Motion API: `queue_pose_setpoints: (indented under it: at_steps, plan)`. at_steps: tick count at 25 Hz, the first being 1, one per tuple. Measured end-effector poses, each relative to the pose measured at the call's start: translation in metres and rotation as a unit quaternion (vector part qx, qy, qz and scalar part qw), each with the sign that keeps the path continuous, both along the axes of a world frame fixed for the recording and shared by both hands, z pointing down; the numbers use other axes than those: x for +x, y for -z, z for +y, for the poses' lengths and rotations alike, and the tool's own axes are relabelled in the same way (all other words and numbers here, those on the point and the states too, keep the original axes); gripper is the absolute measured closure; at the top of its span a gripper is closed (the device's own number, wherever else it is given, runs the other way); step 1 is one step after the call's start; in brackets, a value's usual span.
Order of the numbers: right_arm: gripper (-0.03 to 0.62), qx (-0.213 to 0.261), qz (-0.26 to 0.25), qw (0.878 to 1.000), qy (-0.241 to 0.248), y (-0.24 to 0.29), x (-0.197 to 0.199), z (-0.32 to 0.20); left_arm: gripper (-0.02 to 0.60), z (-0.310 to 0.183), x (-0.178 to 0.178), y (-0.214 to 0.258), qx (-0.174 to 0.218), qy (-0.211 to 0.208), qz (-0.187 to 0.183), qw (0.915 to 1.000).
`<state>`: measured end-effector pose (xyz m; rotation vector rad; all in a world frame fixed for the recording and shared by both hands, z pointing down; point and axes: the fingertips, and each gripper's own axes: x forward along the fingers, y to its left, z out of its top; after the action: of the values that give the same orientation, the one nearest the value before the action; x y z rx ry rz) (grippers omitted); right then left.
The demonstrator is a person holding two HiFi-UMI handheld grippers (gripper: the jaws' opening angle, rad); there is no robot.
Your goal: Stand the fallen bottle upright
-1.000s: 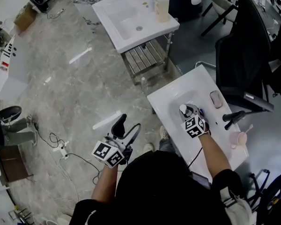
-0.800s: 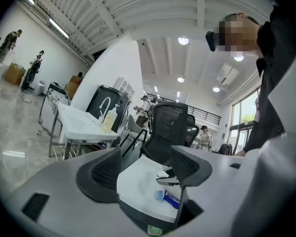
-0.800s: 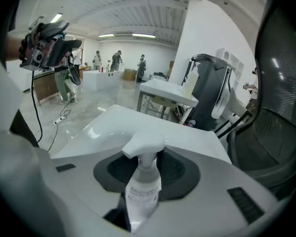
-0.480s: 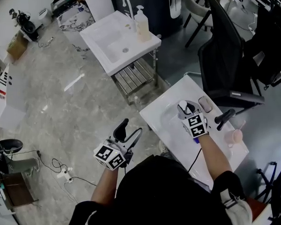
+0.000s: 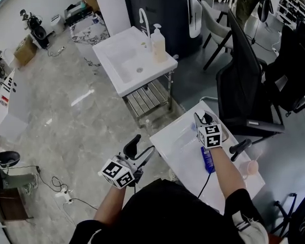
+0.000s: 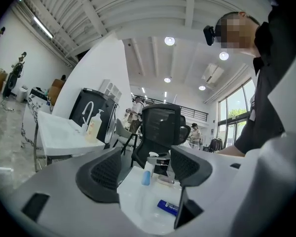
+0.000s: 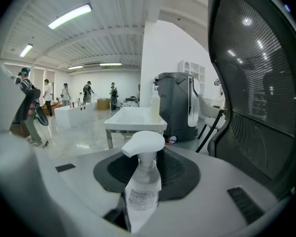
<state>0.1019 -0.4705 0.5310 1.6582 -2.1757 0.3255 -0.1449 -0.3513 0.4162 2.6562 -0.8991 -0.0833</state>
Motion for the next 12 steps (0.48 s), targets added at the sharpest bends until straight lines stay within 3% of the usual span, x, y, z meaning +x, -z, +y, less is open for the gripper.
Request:
queue_pose_setpoints:
  at_steps: [7,12]
  plan:
    - [0.467,0.042,-0.02,0.998,-0.043,0.011,0.031,-0.041,0.253,-0.006,0.007,-0.007,-0.023,0.008,-0.004,0.9997]
    - [0.467,0.067,0.005,0.997,-0.046,0.001,0.035,-0.053,0.253,-0.009,0.002,-0.018,-0.047,0.025,0.0,0.9986]
